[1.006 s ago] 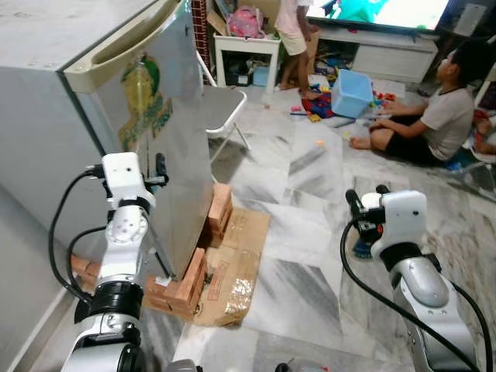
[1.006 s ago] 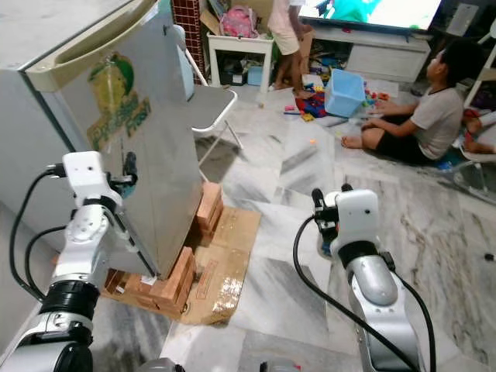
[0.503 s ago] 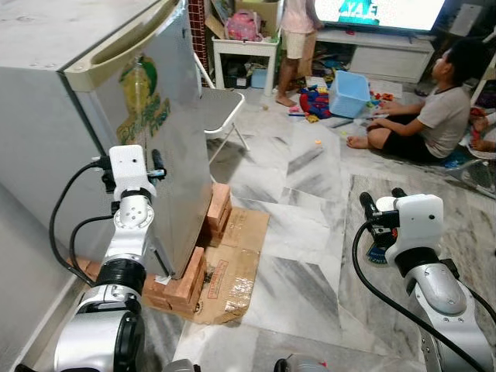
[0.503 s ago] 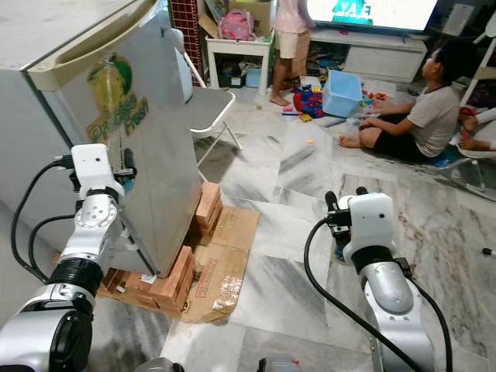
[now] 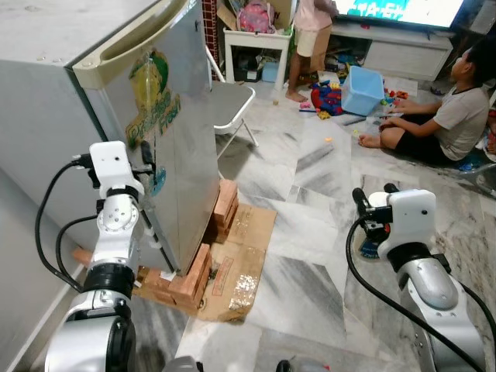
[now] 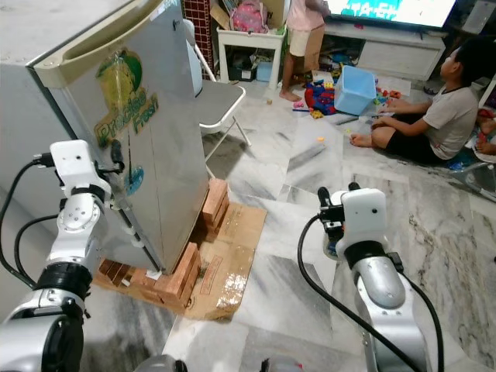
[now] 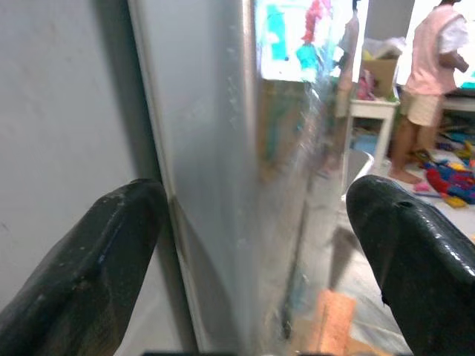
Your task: Restocking fridge
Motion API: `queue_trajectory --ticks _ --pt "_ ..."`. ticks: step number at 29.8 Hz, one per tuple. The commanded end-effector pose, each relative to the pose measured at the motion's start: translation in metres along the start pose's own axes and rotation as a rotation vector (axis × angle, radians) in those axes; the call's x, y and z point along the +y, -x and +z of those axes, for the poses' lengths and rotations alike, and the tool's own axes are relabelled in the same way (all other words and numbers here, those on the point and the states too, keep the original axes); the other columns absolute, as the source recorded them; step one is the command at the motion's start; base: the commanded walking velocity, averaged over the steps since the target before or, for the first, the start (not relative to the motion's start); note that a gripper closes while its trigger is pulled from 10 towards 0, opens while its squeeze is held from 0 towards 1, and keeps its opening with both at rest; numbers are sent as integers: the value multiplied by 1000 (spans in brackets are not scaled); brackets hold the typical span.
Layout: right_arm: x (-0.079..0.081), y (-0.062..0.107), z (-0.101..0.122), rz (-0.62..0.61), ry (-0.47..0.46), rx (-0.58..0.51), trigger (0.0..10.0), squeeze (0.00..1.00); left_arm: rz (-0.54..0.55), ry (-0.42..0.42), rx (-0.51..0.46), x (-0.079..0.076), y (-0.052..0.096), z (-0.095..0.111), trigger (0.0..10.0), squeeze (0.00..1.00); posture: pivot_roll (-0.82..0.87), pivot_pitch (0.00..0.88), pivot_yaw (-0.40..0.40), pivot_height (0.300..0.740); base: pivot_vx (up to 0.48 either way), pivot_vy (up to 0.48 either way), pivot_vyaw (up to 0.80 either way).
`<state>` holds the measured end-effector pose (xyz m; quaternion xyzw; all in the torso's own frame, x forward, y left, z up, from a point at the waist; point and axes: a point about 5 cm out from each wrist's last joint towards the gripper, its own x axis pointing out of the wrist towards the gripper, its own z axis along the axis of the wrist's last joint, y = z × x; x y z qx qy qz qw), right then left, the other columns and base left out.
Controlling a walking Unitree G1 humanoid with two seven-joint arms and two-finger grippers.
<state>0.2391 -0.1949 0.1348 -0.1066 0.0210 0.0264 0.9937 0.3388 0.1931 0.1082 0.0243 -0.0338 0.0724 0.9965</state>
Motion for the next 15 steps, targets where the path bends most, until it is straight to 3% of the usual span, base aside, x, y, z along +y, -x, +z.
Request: queue_trajectory --ticks 1,4,5,9,15 --pt "3 -4 6 10 -9 -36 10000 0 -18 -19 -15 4 4 3 10000 0 -60 2 -17 740 0 0 0" --pt "6 -6 7 19 -13 -40 10000 0 -54 -43 -23 4 14 1 10000 0 -53 0 -18 740 0 0 0" --pt "7 -8 7 24 -17 -45 10000 0 -82 -69 -25 8 24 0 10000 0 -35 0 -20 740 0 0 0" --pt "9 -12 7 26 -22 -46 10000 0 -91 -84 -10 20 41 -1 10000 0 -17 0 -21 740 0 0 0" --pt "11 -16 4 28 -31 -39 10000 0 -96 -89 30 33 64 -1 10000 0 1 0 -26 740 0 432 0"
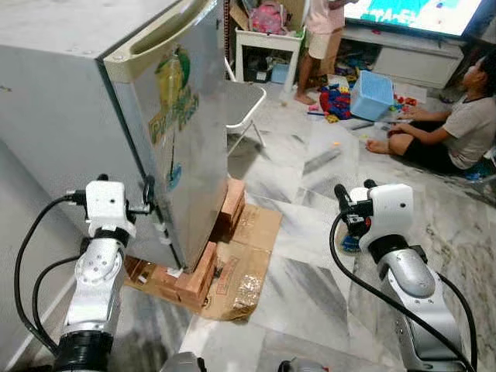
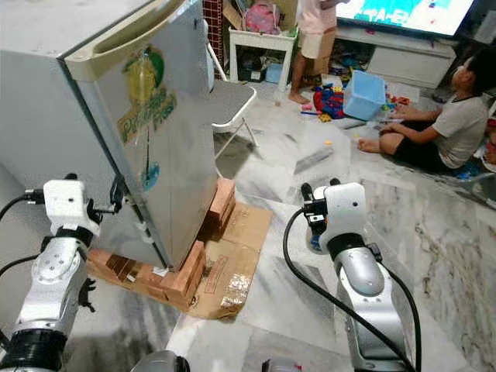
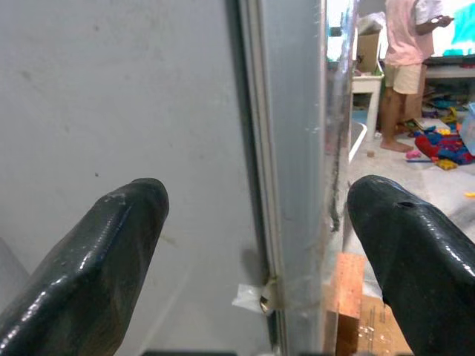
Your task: Restocking fridge
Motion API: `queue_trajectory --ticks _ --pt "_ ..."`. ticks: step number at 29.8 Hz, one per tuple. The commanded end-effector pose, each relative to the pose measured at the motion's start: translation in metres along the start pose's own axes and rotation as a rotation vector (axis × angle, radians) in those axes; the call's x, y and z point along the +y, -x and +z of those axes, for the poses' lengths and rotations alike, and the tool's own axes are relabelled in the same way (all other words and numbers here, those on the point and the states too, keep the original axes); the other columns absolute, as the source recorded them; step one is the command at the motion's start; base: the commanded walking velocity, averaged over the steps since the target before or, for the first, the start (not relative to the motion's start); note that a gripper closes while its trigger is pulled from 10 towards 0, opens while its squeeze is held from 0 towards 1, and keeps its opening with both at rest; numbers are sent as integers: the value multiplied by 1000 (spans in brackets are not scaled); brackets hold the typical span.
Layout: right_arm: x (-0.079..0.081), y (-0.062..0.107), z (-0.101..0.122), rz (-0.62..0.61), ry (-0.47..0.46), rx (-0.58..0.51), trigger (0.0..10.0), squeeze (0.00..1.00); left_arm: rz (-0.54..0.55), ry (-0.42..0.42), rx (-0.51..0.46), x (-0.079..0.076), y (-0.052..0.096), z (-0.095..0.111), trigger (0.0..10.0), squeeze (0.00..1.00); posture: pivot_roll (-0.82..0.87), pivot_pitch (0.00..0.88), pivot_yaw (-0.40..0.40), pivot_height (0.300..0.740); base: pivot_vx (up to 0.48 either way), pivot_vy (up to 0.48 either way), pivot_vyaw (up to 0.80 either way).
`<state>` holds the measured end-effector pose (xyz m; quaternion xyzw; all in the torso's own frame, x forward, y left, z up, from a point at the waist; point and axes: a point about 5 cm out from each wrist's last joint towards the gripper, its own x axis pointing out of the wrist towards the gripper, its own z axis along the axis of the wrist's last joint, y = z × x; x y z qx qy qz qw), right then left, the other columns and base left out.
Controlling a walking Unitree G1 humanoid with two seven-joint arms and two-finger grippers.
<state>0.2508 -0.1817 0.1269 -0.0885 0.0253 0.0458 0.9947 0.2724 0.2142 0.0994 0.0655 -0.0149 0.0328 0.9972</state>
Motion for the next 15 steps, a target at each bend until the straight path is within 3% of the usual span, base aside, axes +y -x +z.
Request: queue_trajectory --ticks 1,7,15 --pt "-2 -5 8 -16 0 -35 10000 0 -20 3 21 -1 7 3 10000 0 7 0 -32 740 0 480 -525" --pt "-2 -10 8 -13 2 -42 10000 0 -95 -14 8 -18 14 10 10000 0 9 0 -39 740 0 461 -341" --pt "1 -13 5 1 7 -34 10000 0 -132 20 16 -31 23 14 10000 0 17 0 -41 740 0 0 -559"
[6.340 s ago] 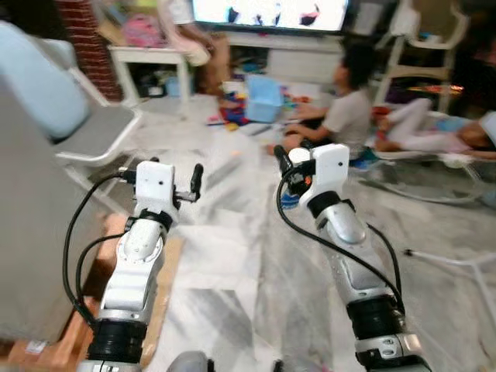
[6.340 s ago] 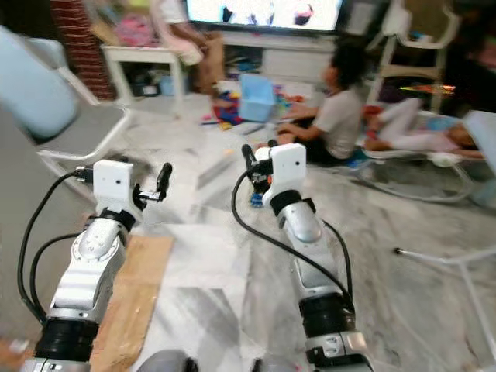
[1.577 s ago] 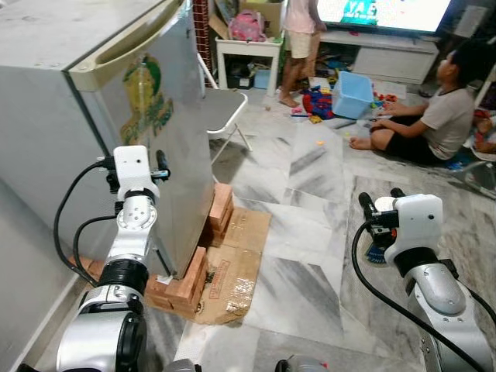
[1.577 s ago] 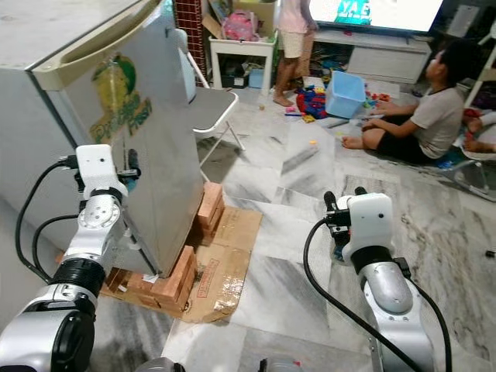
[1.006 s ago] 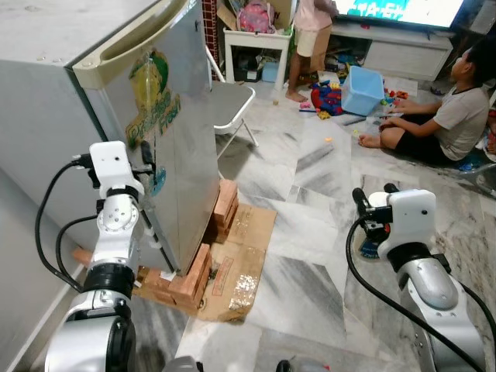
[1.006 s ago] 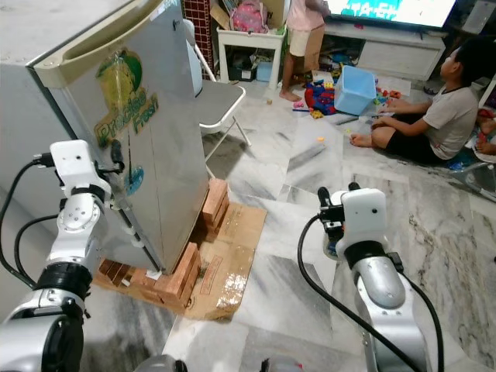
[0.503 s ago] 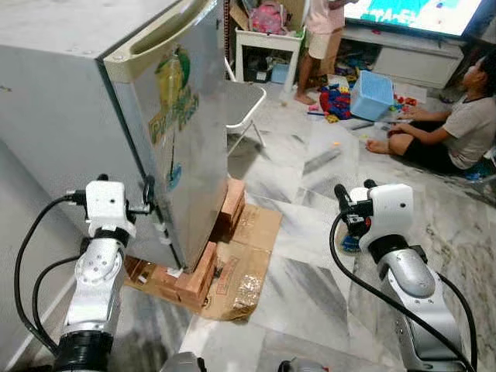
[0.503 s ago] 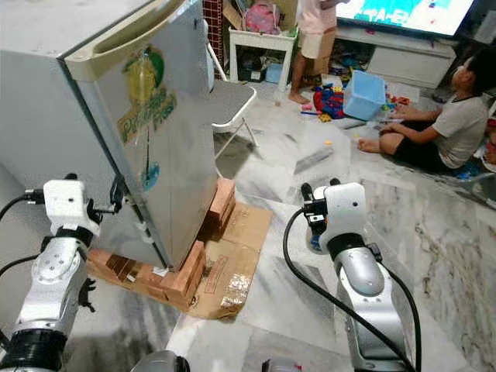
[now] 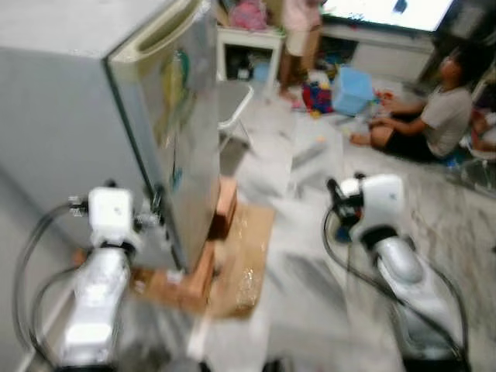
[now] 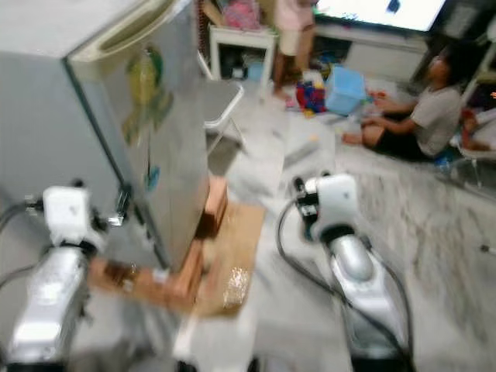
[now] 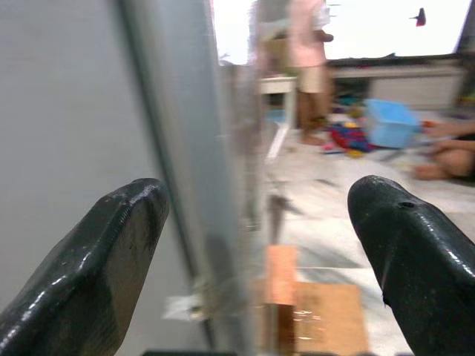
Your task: Restocking fridge
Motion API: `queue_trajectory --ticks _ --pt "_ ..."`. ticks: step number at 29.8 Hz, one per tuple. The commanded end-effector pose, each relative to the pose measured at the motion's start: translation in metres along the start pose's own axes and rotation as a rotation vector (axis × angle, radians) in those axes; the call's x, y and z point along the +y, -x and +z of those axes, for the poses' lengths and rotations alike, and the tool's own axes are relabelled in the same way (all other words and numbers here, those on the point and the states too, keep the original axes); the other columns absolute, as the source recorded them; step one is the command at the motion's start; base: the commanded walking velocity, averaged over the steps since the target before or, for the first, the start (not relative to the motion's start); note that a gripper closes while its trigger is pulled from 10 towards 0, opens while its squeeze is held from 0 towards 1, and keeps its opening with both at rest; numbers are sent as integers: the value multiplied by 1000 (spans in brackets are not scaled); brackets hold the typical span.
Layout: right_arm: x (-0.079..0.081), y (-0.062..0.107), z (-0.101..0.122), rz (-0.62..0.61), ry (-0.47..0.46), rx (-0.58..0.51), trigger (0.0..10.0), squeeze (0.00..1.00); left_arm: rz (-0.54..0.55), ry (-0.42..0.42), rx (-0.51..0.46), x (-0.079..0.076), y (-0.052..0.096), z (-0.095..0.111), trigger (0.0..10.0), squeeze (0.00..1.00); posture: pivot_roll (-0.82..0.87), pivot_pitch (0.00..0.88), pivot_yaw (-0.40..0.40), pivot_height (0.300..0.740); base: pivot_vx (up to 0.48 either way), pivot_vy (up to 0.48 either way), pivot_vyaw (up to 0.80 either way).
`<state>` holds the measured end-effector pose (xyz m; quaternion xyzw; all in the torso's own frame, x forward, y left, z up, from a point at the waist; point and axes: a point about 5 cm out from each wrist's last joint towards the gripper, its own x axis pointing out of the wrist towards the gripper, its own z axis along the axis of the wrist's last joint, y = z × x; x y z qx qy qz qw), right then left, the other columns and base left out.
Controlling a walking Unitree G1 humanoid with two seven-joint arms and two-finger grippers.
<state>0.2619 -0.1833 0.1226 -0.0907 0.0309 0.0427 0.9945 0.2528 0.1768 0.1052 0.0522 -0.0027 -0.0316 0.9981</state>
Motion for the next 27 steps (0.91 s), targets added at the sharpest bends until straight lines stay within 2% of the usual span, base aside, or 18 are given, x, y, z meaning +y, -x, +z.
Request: queue_trajectory --ticks 1,6,12,14,21,27 --pt "3 -2 9 8 3 -48 10000 0 -7 -7 1 3 2 3 10000 0 17 0 -41 740 0 0 -575" --pt "6 -3 9 16 -4 -54 10000 0 2 2 -3 1 1 5 10000 0 21 0 -39 740 0 0 -595" --pt "9 -3 9 28 -5 -62 10000 0 40 22 -9 -2 -15 9 10000 0 5 0 -33 740 0 0 0" --pt "9 -1 10 32 -1 -65 10000 0 73 13 -25 1 -26 13 10000 0 -8 0 -28 740 0 0 0" --pt "4 4 10 18 16 -62 10000 0 129 9 -34 12 -45 17 10000 0 -30 0 -15 740 0 0 0" --pt "5 5 11 17 16 -63 10000 0 161 22 -41 10 -73 19 10000 0 -34 0 -15 740 0 0 0"
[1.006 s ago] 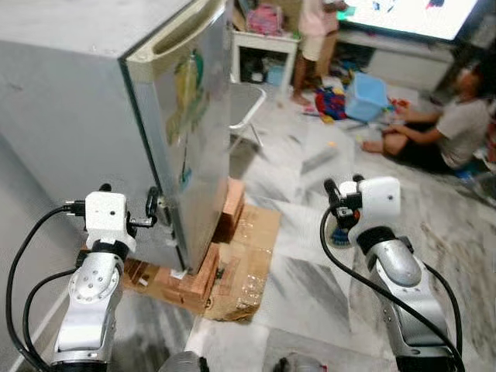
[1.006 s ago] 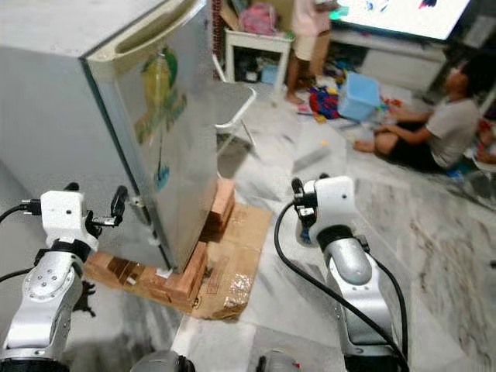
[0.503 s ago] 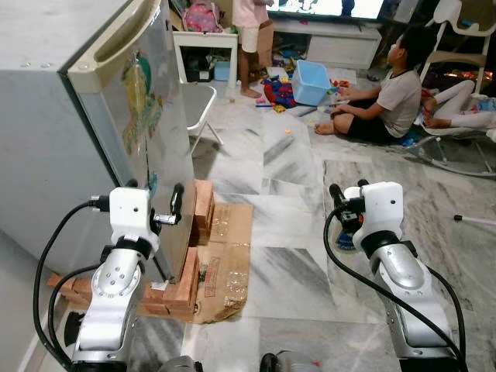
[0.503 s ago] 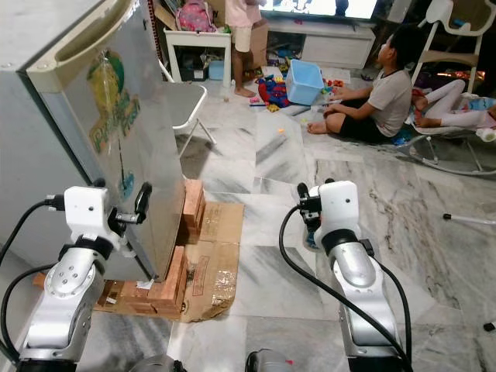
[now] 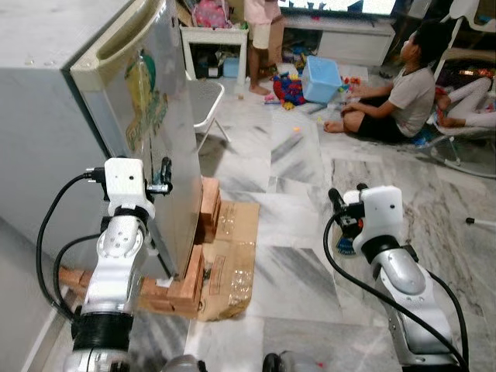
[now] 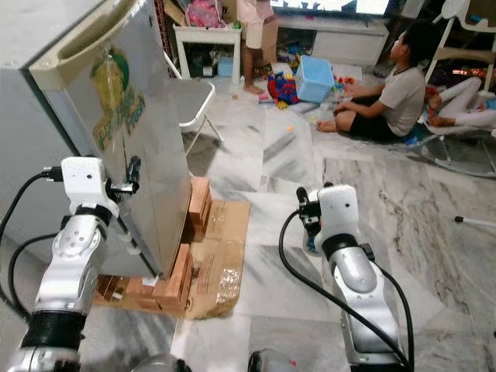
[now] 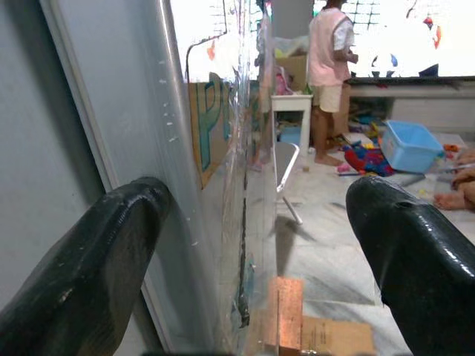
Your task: Restocking fridge
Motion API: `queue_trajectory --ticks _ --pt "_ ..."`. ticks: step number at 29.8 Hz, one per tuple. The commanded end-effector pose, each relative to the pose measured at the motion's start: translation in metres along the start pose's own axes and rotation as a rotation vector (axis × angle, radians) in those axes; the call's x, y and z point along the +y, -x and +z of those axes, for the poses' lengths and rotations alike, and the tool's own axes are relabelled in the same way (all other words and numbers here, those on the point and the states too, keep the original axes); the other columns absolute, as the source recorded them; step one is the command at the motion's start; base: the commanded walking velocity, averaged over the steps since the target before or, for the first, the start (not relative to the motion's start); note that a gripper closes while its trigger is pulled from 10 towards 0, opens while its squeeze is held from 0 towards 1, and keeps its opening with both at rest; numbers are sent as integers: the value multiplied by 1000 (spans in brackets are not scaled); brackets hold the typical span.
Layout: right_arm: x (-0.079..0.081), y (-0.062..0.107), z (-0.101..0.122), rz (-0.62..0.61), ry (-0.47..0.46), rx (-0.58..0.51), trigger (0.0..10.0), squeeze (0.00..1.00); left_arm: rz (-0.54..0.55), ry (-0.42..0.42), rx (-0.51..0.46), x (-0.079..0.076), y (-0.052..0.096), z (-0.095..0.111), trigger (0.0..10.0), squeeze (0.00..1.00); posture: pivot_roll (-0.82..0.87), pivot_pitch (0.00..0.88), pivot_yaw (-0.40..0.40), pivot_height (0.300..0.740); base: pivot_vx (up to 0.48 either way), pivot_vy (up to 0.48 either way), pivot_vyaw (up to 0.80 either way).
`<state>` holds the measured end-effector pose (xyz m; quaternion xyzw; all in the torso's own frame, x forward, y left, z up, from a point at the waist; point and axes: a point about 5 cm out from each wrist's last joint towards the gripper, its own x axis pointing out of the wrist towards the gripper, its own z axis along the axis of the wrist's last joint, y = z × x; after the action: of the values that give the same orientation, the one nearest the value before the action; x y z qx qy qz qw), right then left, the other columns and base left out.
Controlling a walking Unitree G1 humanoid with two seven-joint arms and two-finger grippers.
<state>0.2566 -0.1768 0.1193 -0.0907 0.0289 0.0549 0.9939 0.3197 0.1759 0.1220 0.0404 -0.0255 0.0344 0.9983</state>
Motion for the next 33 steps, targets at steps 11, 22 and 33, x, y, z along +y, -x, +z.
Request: queue_trajectory --ticks 11,22,33 --pt "-5 1 15 -7 32 -62 10000 0 137 -15 -45 17 -15 9 10000 0 -44 3 -16 740 0 0 0" --pt "0 -3 19 10 23 -73 10000 0 168 28 -21 21 -30 8 10000 0 -35 7 -23 740 0 0 0" --pt "-3 -3 21 -20 24 -83 10000 0 -34 76 -67 -24 -53 31 10000 0 -61 0 1 740 0 0 0"
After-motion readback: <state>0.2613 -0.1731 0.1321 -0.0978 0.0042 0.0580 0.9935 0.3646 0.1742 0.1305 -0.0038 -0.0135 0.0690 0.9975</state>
